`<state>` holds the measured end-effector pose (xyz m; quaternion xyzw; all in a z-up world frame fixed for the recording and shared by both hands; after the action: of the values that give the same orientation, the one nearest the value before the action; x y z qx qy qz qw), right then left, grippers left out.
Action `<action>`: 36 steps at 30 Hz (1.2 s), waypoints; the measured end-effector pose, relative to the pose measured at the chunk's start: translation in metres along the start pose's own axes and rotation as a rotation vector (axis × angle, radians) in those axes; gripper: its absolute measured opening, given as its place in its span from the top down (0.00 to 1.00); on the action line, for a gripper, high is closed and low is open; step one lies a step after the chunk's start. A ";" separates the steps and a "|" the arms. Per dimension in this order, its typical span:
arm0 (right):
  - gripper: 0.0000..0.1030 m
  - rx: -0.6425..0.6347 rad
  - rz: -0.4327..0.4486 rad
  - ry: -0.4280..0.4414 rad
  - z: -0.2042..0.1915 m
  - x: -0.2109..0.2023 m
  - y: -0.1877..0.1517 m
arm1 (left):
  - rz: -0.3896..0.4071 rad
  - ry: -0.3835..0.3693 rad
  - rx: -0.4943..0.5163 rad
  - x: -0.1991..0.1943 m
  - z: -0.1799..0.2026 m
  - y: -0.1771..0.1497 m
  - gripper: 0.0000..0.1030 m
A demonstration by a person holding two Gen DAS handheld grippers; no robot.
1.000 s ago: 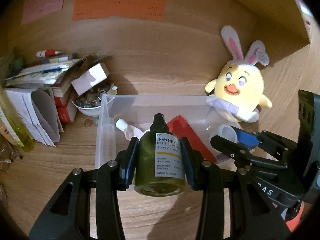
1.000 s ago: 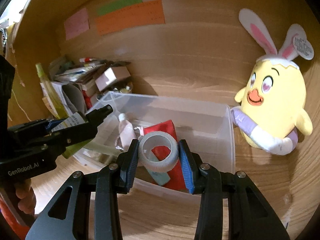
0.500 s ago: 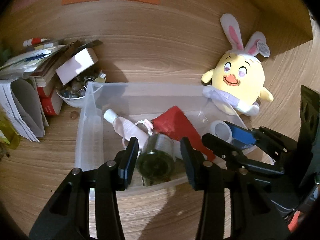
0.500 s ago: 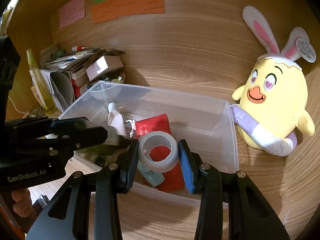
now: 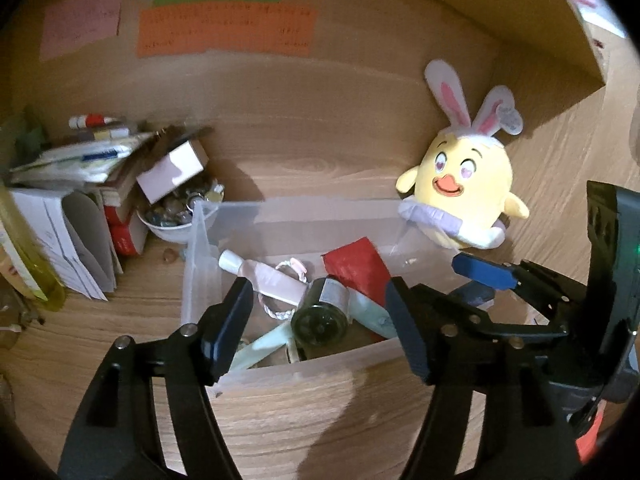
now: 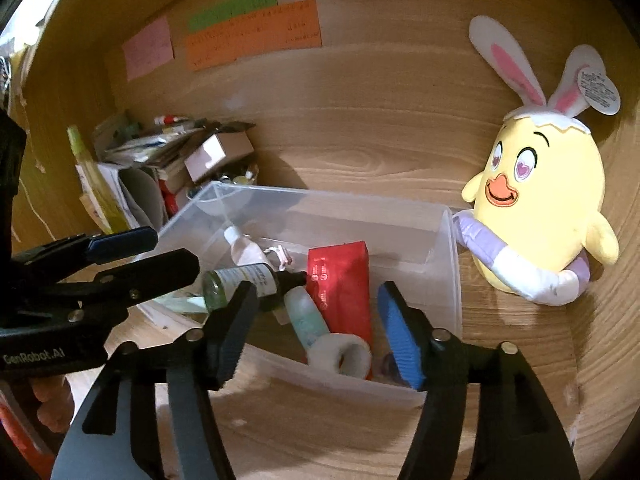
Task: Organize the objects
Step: 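Lower the spray bottle and tape roll into the box and open both tools, then move both tools back toward the blue card pack and pink clip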
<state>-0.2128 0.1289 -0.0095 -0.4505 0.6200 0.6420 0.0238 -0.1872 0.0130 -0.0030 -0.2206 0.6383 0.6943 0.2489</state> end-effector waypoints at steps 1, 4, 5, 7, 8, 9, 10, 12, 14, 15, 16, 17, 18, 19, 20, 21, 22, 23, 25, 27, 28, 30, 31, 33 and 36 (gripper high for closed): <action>0.36 0.001 0.007 0.005 -0.001 -0.004 0.001 | 0.006 0.001 0.003 -0.003 0.000 0.001 0.33; 0.34 -0.011 0.023 -0.006 -0.003 -0.012 0.001 | 0.032 0.009 0.012 -0.017 0.001 0.002 0.26; 0.33 -0.016 0.026 -0.012 -0.004 -0.015 0.001 | 0.037 0.012 0.014 -0.020 0.002 0.001 0.24; 0.33 -0.024 0.026 -0.017 -0.005 -0.019 -0.001 | 0.050 0.020 0.018 -0.028 0.001 0.001 0.20; 0.32 -0.025 0.026 -0.016 -0.006 -0.021 -0.002 | 0.052 0.022 0.019 -0.030 0.000 0.000 0.19; 0.29 -0.027 0.026 -0.014 -0.006 -0.023 -0.004 | 0.053 0.024 0.019 -0.034 -0.001 -0.001 0.15; 0.28 -0.030 0.028 -0.015 -0.007 -0.025 -0.005 | 0.055 0.025 0.017 -0.037 -0.002 -0.002 0.11; 0.24 -0.033 0.033 -0.019 -0.008 -0.030 -0.008 | 0.056 0.026 0.013 -0.043 -0.004 -0.004 0.09; 0.24 -0.037 0.032 -0.009 -0.009 -0.035 -0.012 | 0.051 0.037 0.014 -0.048 -0.008 -0.007 0.09; 0.24 -0.040 0.030 -0.002 -0.010 -0.037 -0.014 | 0.051 0.043 0.014 -0.049 -0.009 -0.009 0.09; 0.24 -0.044 0.030 0.004 -0.012 -0.040 -0.016 | 0.051 0.047 0.014 -0.051 -0.010 -0.011 0.09; 0.24 -0.051 0.029 0.006 -0.013 -0.043 -0.018 | 0.048 0.052 0.015 -0.053 -0.012 -0.013 0.09; 0.24 -0.056 0.029 0.005 -0.014 -0.046 -0.020 | 0.042 0.056 0.016 -0.054 -0.013 -0.015 0.09; 0.24 -0.062 0.030 0.003 -0.015 -0.048 -0.022 | 0.038 0.059 0.018 -0.055 -0.014 -0.017 0.09; 0.23 -0.065 0.031 0.001 -0.016 -0.051 -0.024 | 0.034 0.065 0.020 -0.057 -0.015 -0.020 0.09; 0.23 -0.068 0.032 0.004 -0.018 -0.053 -0.026 | 0.028 0.071 0.022 -0.058 -0.016 -0.023 0.08; 0.22 -0.069 0.033 0.007 -0.019 -0.055 -0.028 | 0.023 0.075 0.023 -0.058 -0.016 -0.026 0.08; 0.21 -0.069 0.032 0.010 -0.019 -0.056 -0.030 | 0.016 0.080 0.024 -0.059 -0.017 -0.029 0.08; 0.21 -0.070 0.030 0.014 -0.021 -0.060 -0.035 | 0.003 0.096 0.022 -0.061 -0.020 -0.037 0.08; 0.21 -0.070 0.027 0.018 -0.023 -0.062 -0.038 | -0.007 0.107 0.021 -0.063 -0.023 -0.043 0.08; 0.21 -0.070 0.024 0.023 -0.024 -0.063 -0.040 | -0.012 0.111 0.019 -0.064 -0.025 -0.046 0.08; 0.21 -0.071 0.016 0.027 -0.027 -0.064 -0.045 | -0.021 0.116 0.014 -0.066 -0.028 -0.052 0.08; 0.21 -0.072 0.012 0.029 -0.028 -0.064 -0.048 | -0.027 0.119 0.012 -0.067 -0.030 -0.056 0.08; 0.21 -0.073 0.001 0.031 -0.031 -0.064 -0.053 | -0.041 0.130 0.010 -0.067 -0.032 -0.063 0.08; 0.21 -0.077 -0.021 0.036 -0.035 -0.062 -0.064 | -0.061 0.151 0.013 -0.067 -0.037 -0.074 0.08</action>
<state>-0.1190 0.1476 -0.0148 -0.4692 0.5902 0.6569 0.0019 -0.0890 -0.0234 -0.0219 -0.2900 0.6525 0.6638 0.2226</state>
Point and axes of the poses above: each gripper's, at about its wrist camera, not at the fingertips, and x roughly the way its jaws point, z to its right, y to its top, the point moved 6 cm from there along x, roughly the way its jaws point, and after that the axes turned 8 degrees about y, right-handed, at the moved point
